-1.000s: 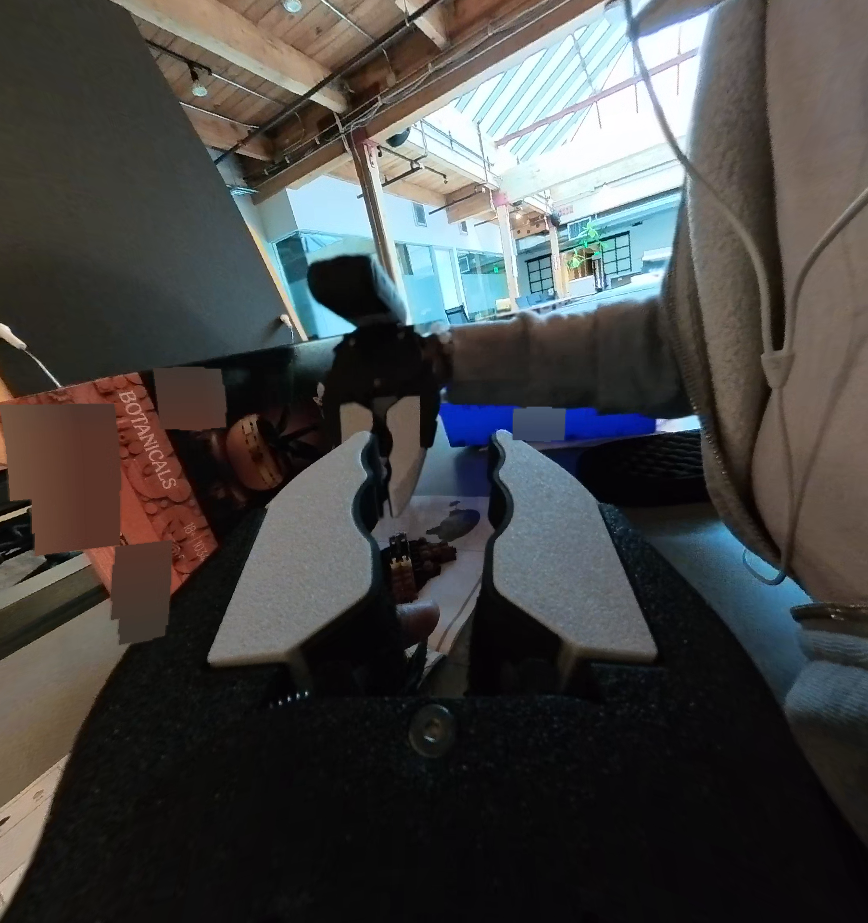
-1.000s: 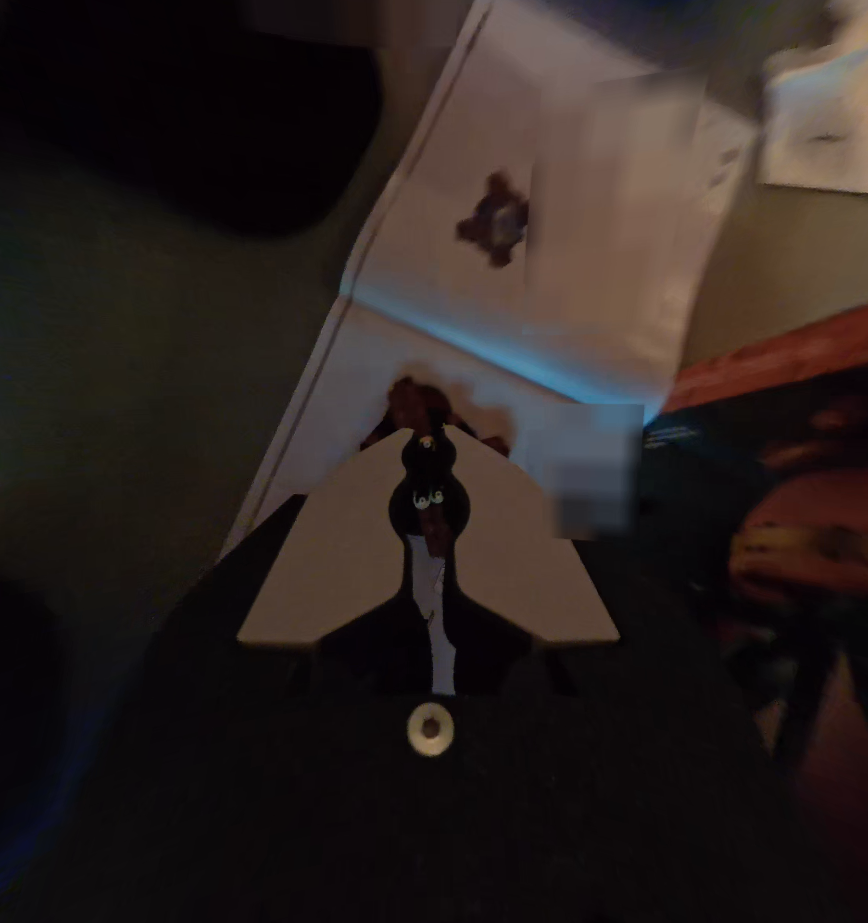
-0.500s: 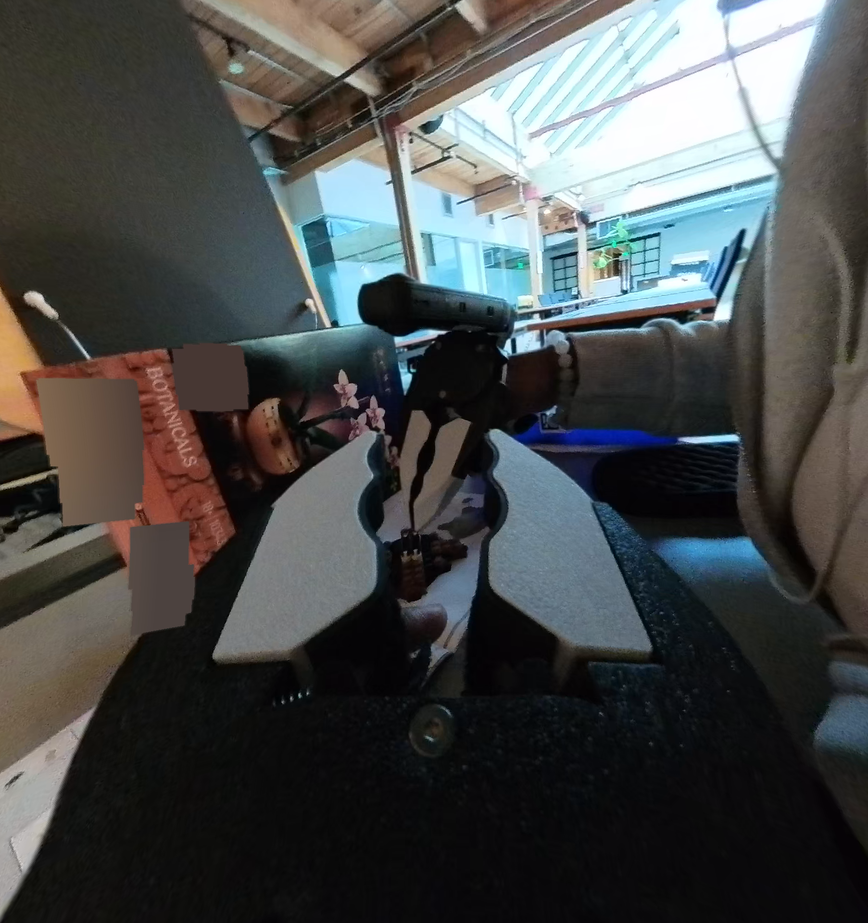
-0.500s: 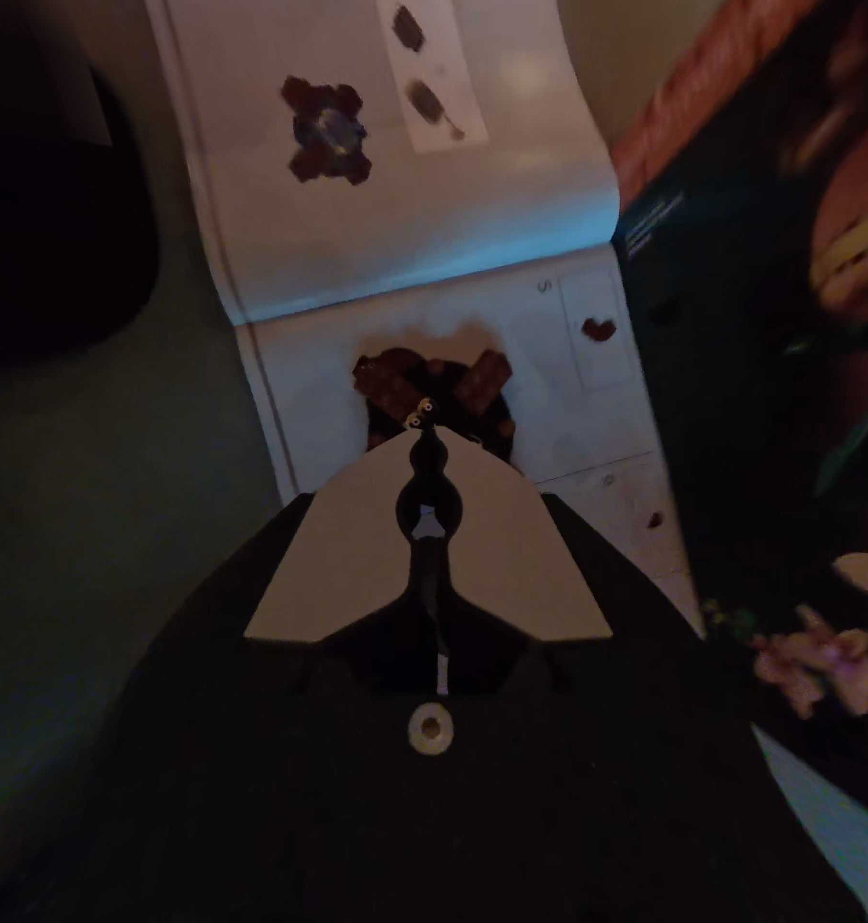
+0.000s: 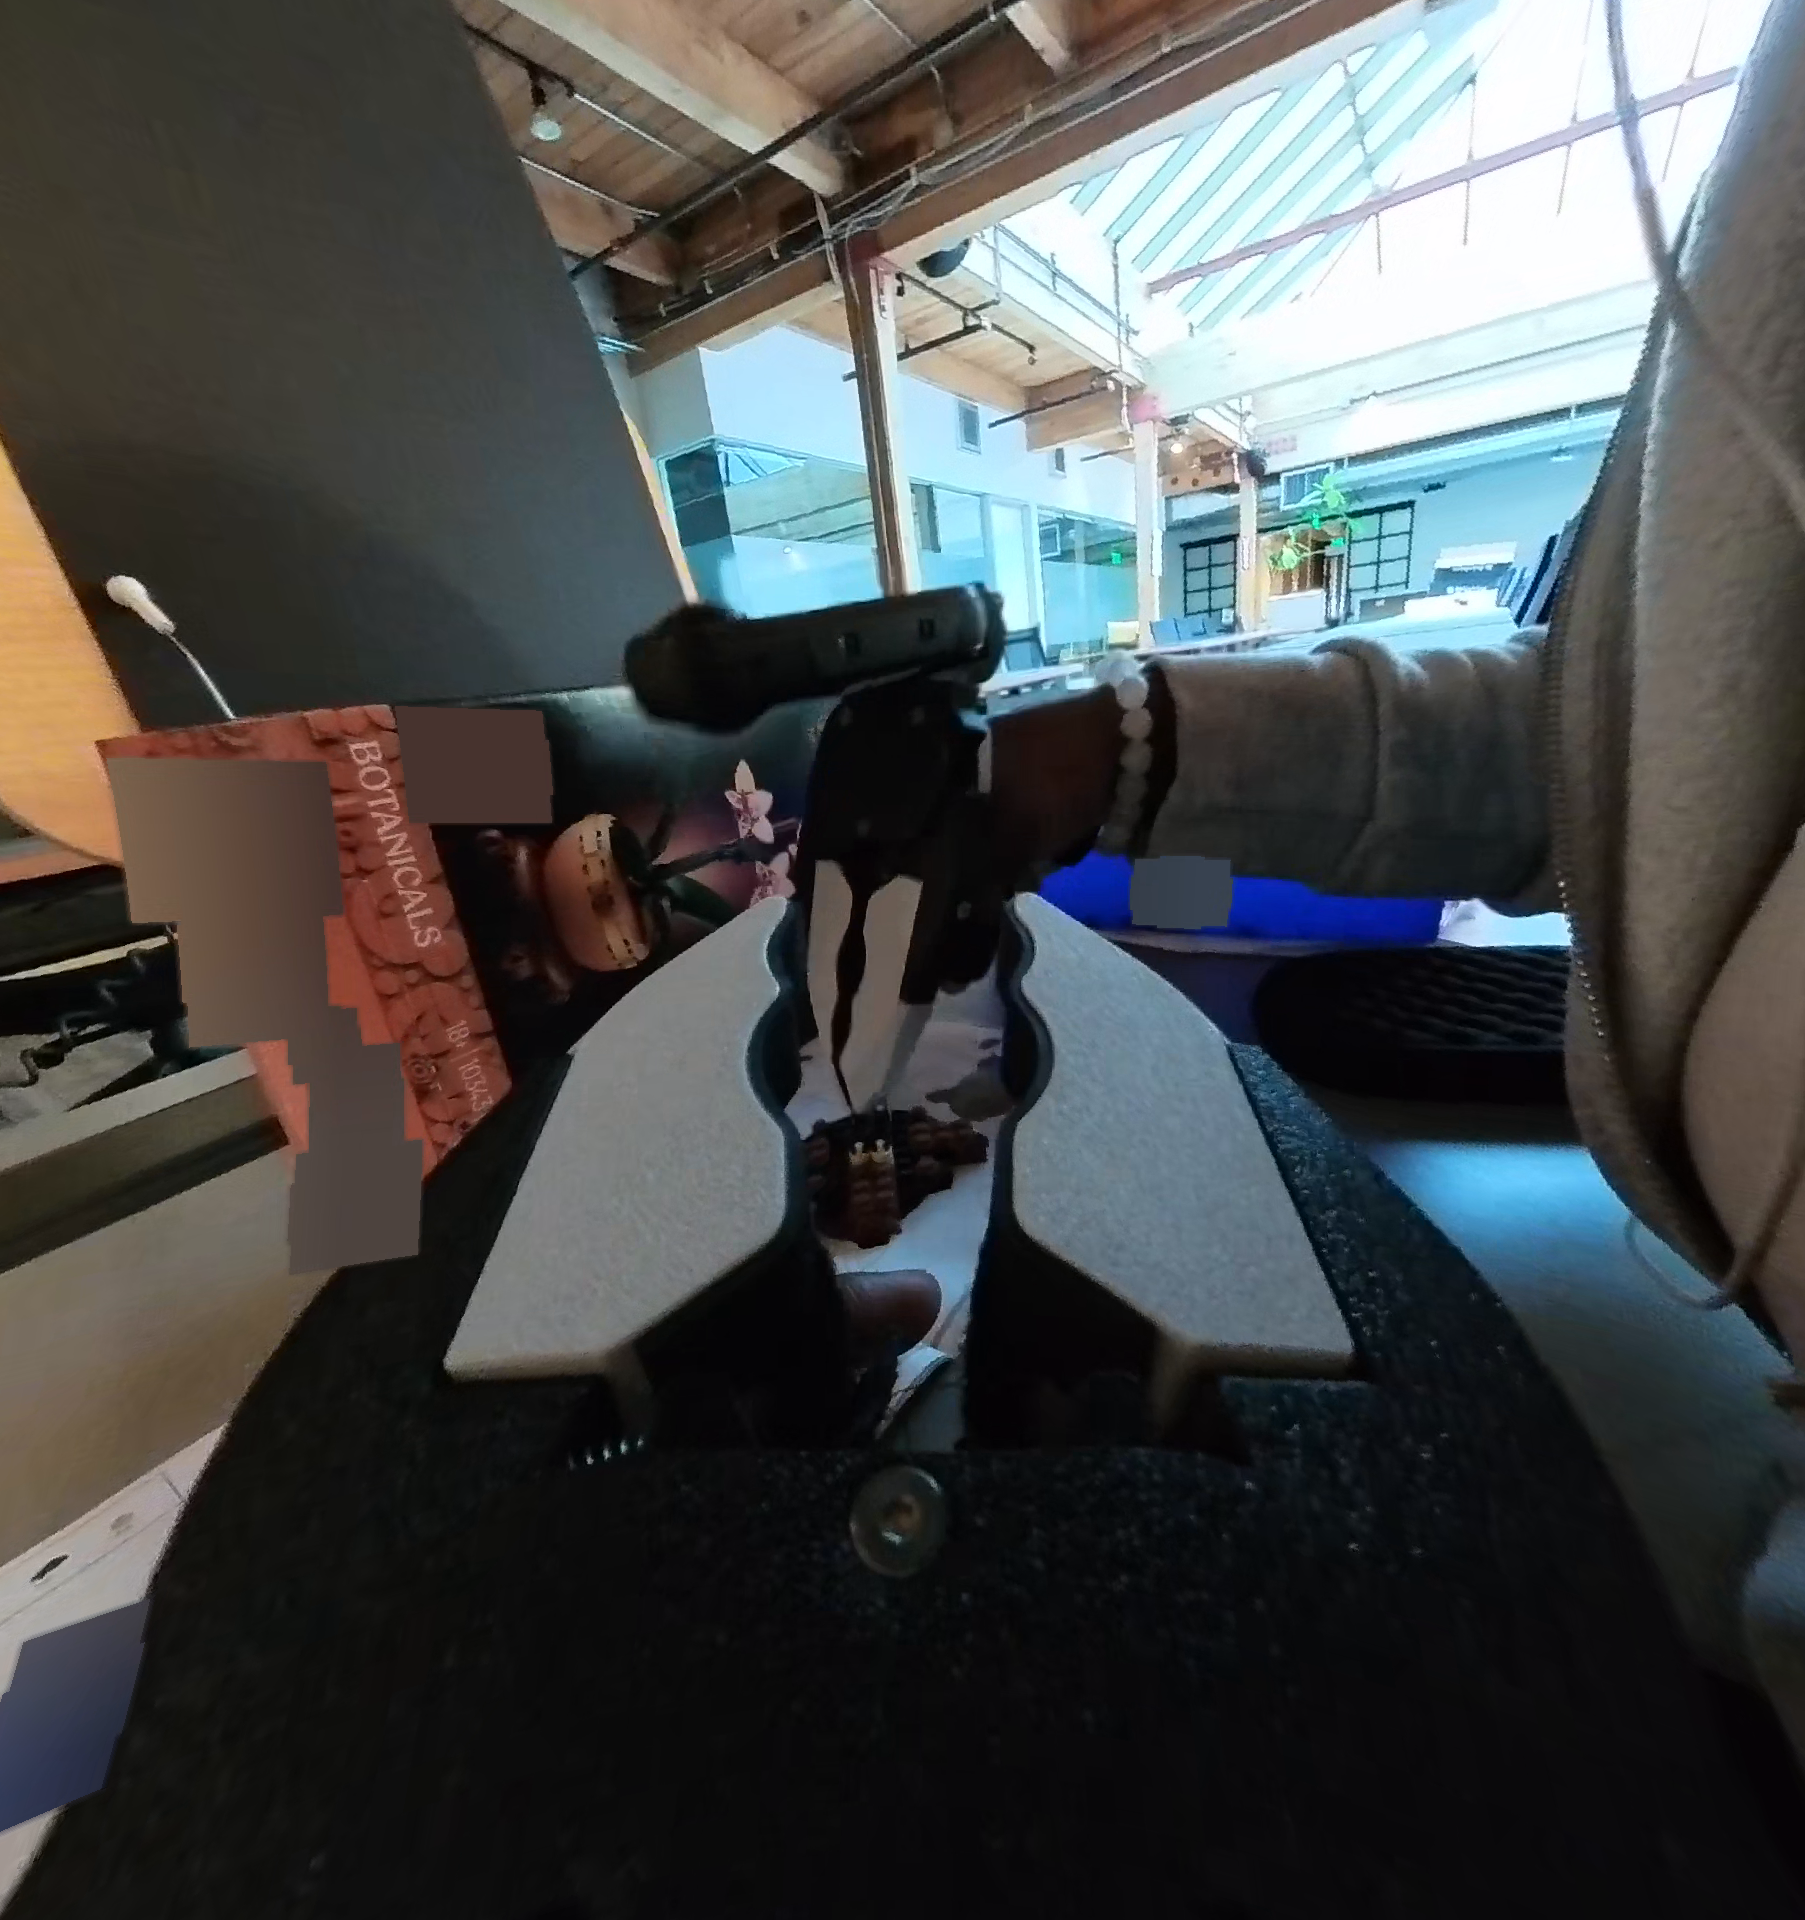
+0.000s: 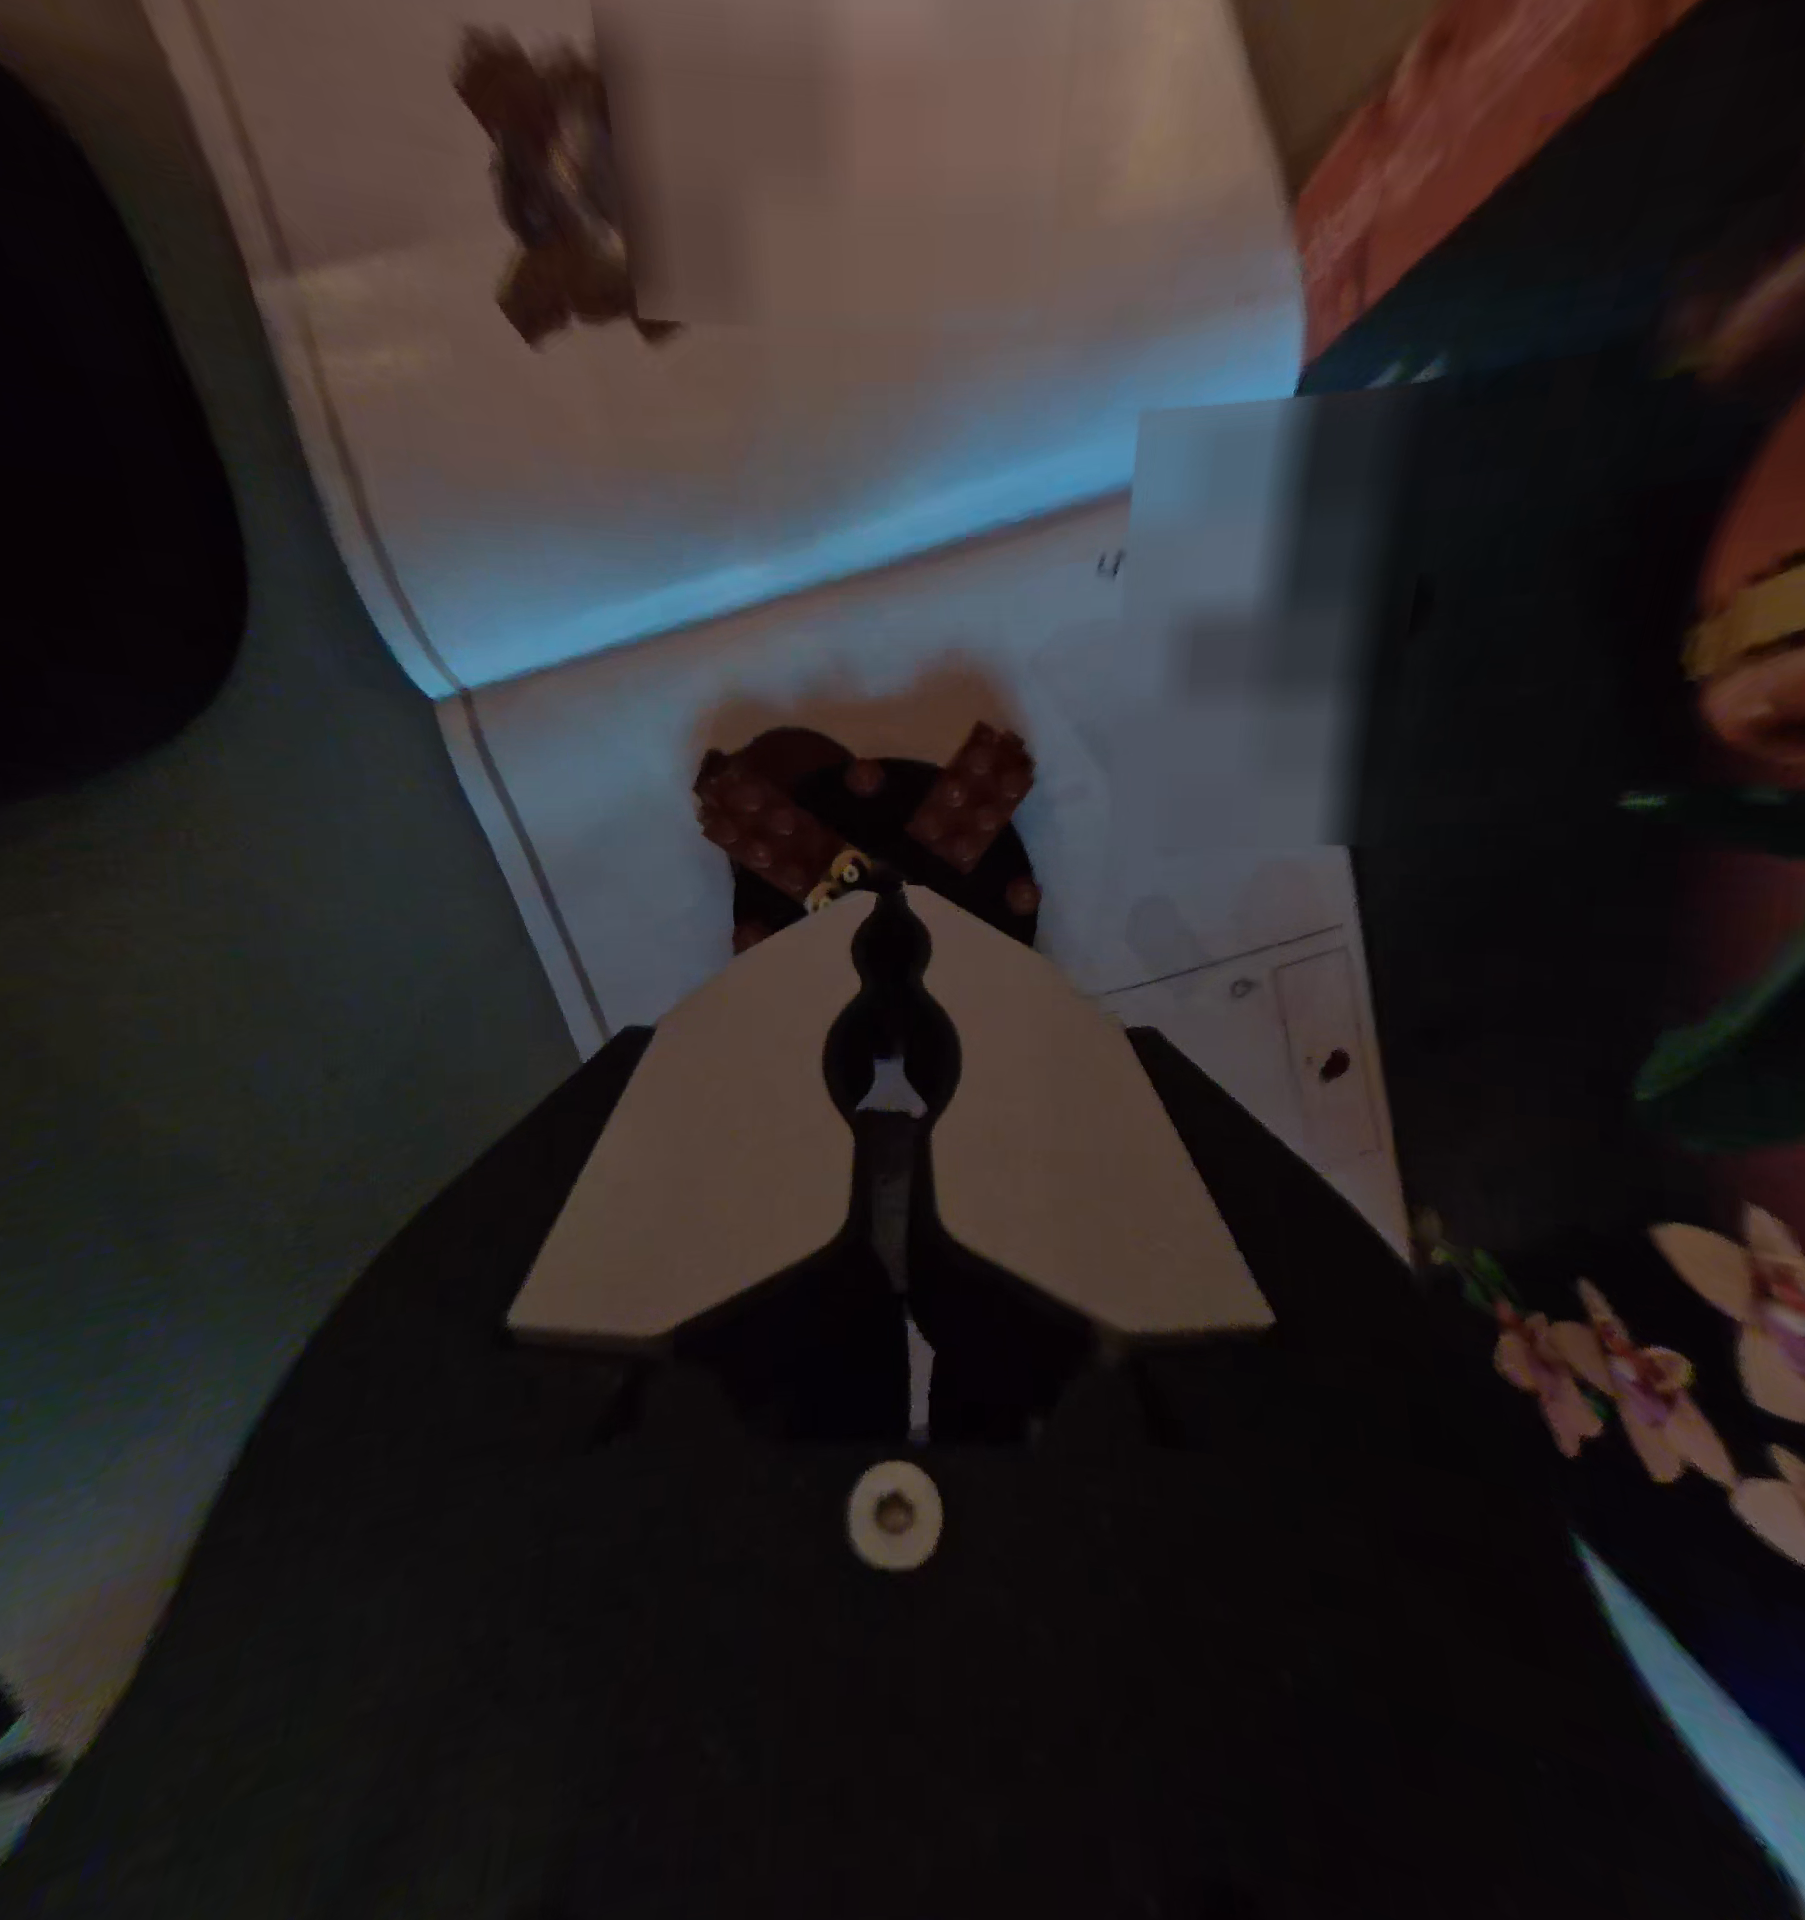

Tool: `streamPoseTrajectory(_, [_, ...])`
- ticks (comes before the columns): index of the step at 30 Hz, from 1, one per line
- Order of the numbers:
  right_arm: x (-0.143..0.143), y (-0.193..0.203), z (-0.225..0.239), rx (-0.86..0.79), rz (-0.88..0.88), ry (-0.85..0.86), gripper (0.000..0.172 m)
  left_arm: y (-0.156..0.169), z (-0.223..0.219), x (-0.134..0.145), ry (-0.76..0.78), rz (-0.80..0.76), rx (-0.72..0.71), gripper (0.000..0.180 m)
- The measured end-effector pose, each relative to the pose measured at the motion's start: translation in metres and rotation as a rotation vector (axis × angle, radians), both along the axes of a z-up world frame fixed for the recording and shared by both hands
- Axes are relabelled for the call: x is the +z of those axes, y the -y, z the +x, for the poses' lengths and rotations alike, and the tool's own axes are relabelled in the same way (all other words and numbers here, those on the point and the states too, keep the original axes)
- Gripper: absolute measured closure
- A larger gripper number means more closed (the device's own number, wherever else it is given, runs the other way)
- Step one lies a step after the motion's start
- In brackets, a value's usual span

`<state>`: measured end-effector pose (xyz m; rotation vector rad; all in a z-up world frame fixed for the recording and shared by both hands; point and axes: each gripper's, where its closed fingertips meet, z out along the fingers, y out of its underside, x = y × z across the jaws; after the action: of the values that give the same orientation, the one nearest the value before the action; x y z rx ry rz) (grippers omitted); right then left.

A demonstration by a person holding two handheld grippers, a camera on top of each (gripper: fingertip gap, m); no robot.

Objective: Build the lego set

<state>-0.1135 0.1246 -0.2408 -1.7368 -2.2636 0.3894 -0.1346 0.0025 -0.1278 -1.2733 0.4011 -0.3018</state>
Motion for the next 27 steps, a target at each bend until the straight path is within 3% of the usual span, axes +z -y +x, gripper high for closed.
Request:
streamPoseTrajectory(3, [0.019, -0.001, 0.0, 0.05, -0.018, -0.145, 0.166, 0.0, -0.001, 0.001, 0.005, 0.004, 0.003, 0.146])
streamPoseTrajectory(6, [0.028, -0.013, 0.017, -0.059, -0.071, -0.201, 0.138, 0.0, -0.003, 0.003, 0.02, 0.007, 0.008, 0.145])
streamPoseTrajectory(10, [0.02, 0.006, 0.033, -0.306, -0.405, -0.302, 0.096, -0.001, -0.007, 0.007, 0.053, 0.014, 0.011, 0.145])
streamPoseTrajectory(11, [0.011, 0.013, 0.035, -0.32, -0.421, -0.311, 0.086, -0.001, -0.007, 0.009, 0.054, 0.021, 0.009, 0.145])
streamPoseTrajectory(14, [-0.022, 0.001, 0.038, -0.368, -0.168, -0.26, 0.047, -0.003, -0.004, 0.012, 0.037, 0.031, 0.006, 0.145])
streamPoseTrajectory(17, [-0.021, 0.0, 0.023, -0.321, -0.098, -0.289, 0.052, -0.004, -0.001, 0.008, 0.007, 0.02, 0.009, 0.145])
streamPoseTrajectory(20, [-0.016, 0.008, 0.012, -0.14, -0.129, -0.27, 0.074, -0.004, -0.002, 0.005, 0.001, 0.013, 0.012, 0.145])
streamPoseTrajectory(27, [-0.031, 0.001, 0.009, 0.041, -0.156, -0.142, 0.081, -0.003, -0.003, 0.004, 0.008, 0.008, 0.009, 0.145])
